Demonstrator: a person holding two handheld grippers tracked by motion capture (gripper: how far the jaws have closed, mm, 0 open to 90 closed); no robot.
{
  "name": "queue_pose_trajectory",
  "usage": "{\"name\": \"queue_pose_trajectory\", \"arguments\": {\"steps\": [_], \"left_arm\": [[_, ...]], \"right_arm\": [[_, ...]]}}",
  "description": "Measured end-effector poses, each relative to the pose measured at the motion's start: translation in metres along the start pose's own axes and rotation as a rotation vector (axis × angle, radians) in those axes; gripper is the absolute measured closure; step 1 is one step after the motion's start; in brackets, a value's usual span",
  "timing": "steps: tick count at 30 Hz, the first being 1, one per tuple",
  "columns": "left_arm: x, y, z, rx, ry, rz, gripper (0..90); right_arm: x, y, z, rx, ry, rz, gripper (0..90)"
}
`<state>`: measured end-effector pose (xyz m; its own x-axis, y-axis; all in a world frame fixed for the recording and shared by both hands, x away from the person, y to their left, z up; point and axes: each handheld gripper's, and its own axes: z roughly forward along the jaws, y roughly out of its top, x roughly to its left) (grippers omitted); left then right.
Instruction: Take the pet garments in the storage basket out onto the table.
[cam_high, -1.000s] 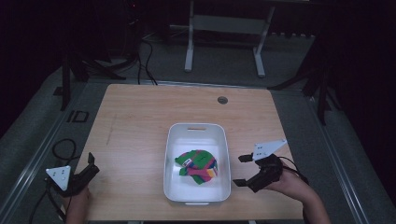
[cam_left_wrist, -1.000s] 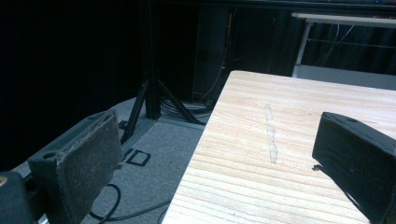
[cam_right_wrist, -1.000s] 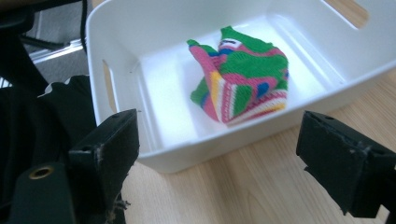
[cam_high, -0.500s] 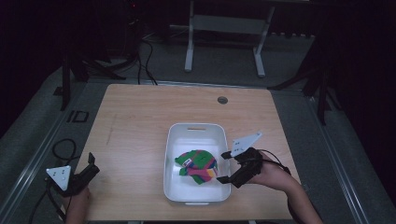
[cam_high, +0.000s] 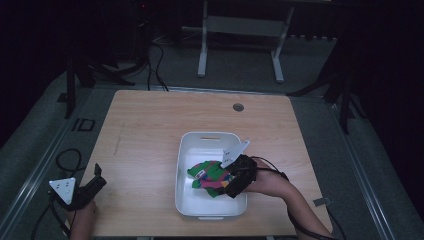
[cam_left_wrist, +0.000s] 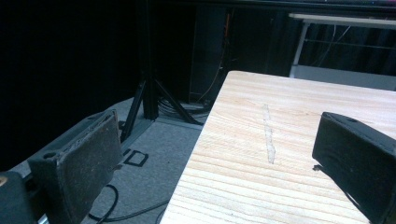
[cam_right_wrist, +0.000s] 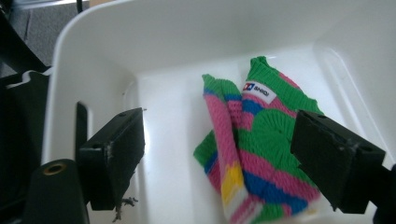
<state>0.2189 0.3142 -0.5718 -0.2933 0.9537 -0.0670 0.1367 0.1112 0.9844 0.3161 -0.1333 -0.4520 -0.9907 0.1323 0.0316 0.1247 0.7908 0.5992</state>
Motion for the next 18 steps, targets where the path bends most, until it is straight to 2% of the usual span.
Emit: {"name": "queue_pose_trajectory", "arguments": {"steps": [6,12,17,18], "left_arm": [[0.0,0.0,0.0,0.001,-0.003,-0.001,1.8],[0.001,0.0,0.0,0.002,-0.006,-0.002,1.9],[0.001,0.0,0.0,0.001,-0.007,-0.001,1.8],[0.001,0.0,0.0,0.001,-0.008,-0.003,1.8]], "right_arm": [[-0.006,0.011,0.025,0.055,0.002,0.006,17.5],[-0.01,0.022,0.041,0.101,-0.006,0.006,19.1],[-0.011,0.027,0.049,0.132,-0.033,0.008,19.1],[-0.012,0.029,0.055,0.162,-0.045,0.014,19.1]]}}
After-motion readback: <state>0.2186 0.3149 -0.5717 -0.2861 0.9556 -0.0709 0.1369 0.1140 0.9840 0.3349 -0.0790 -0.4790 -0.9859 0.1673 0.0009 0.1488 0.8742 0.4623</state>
